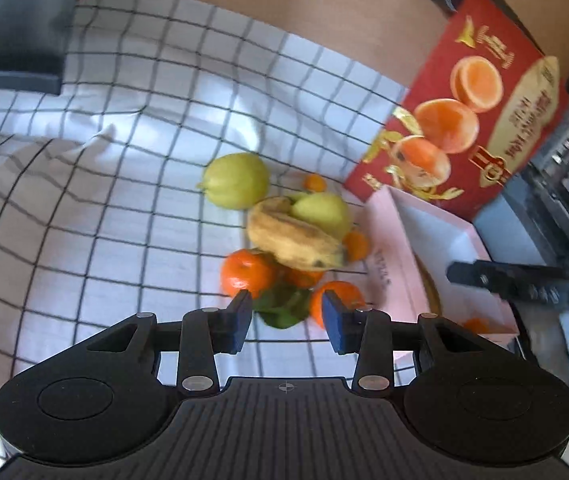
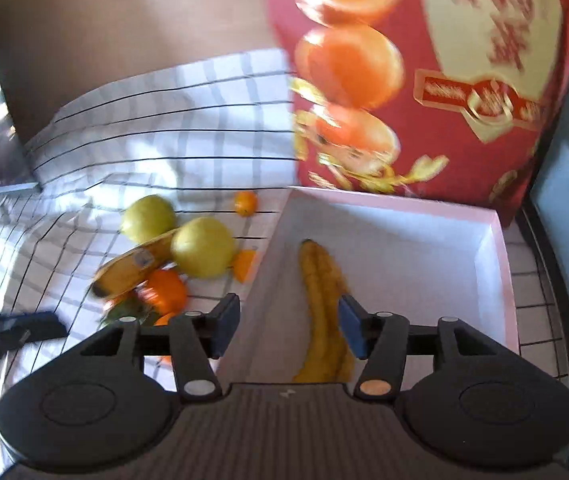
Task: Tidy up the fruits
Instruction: 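Lower the banana into the pink box and open the right gripper, then grasp the green pear from the fruit pile with the right gripper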
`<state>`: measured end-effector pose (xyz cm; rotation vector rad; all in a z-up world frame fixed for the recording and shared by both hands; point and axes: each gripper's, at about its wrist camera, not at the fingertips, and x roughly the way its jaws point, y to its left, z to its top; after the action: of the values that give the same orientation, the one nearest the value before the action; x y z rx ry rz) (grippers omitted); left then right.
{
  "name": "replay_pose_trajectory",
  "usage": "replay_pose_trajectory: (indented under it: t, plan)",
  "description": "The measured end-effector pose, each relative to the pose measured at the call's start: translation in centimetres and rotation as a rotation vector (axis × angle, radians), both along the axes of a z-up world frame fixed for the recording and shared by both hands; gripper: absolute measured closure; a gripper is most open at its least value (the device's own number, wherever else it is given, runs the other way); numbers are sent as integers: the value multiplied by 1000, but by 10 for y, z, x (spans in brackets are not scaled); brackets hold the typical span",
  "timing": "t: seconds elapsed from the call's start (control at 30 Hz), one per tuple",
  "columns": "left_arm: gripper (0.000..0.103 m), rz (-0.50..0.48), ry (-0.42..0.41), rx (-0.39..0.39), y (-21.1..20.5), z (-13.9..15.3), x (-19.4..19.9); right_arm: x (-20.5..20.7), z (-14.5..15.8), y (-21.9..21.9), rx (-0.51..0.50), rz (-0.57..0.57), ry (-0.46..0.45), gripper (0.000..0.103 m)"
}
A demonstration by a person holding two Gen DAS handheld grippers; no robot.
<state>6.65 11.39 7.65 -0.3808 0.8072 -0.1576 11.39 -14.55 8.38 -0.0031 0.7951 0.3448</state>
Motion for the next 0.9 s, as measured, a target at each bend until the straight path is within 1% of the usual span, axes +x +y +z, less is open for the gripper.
replay_pose_trajectory:
  t: [0.1,0.17,0.27,0.33,0.37,0.4,0.47,0.53,0.57,0.67,0.7,0.77,0.8,0.9]
  plan:
    - [60,13,2,-28,9,-7,-6,-15,2,24,-35,34,-21,47]
    - [60,18,4,-33,12,-12,-9,-20,1,33,-9,39,-19,47]
    - [60,26,16,-53,17,-17,-18,-18,5,42,32,41,-16,47]
    - [60,15,15,-62,20,-17,-25,-6,13,51,46,57,-10,47]
    - [60,10,14,-58,22,-17,-29,2,16,56,46,70,-7,45]
    - [60,8,14,-51,24,-18,-31,12,19,63,39,91,0,38]
    - [60,18,19,-42,29,-21,-37,34,23,85,-7,154,7,35]
    - [60,43,36,-50,36,-24,-43,54,24,118,-117,269,8,35]
    - [60,58,42,-59,40,-25,-46,58,23,136,-193,322,-8,35]
    - [60,94,53,-69,51,-28,-53,62,7,196,-488,538,-90,35]
    - [60,105,57,-61,54,-28,-55,62,1,212,-558,592,-114,35]
    - [60,126,64,-32,58,-28,-60,68,-14,239,-657,665,-132,35]
    - [60,136,65,-20,61,-28,-63,73,-21,250,-692,680,-125,35]
    - [60,167,72,-18,73,-29,-74,93,-43,272,-771,696,-68,35]
